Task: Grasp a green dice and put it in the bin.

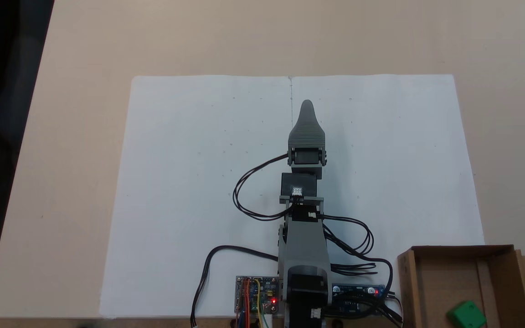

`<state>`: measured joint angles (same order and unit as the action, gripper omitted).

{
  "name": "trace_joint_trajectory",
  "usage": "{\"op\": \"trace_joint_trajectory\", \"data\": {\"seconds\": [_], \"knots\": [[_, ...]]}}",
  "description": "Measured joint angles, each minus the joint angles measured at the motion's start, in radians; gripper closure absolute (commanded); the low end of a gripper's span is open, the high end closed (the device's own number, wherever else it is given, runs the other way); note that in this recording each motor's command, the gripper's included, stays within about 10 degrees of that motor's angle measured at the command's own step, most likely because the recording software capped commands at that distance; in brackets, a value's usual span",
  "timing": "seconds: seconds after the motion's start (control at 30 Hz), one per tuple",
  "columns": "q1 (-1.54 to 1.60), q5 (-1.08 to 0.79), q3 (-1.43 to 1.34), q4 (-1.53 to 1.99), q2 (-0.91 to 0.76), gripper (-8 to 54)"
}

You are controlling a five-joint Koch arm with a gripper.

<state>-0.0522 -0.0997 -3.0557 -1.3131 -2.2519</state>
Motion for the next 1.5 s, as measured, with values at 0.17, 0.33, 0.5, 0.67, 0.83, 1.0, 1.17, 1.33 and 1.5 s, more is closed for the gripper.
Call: {"op": "trace_joint_trajectory", "data": {"seconds": [0.17,0.33,0.5,0.67,0.83,1.0,1.17,1.33,1.5], "knots": [[0.000,0.000,-0.002,-0.063,0.000,0.1],[0.000,0.000,0.000,-0.063,0.000,-0.1],[0.020,0.000,-0.002,-0.063,0.000,-0.1],[0.048,0.000,-0.002,-0.063,0.000,-0.1],[0.052,0.000,-0.002,-0.063,0.000,-0.1],[0.052,0.000,-0.002,-0.063,0.000,-0.1],[0.052,0.000,-0.002,-0.063,0.000,0.1],[0.052,0.000,-0.002,-0.063,0.000,0.3],[0.052,0.002,-0.002,-0.063,0.000,0.4]]}}
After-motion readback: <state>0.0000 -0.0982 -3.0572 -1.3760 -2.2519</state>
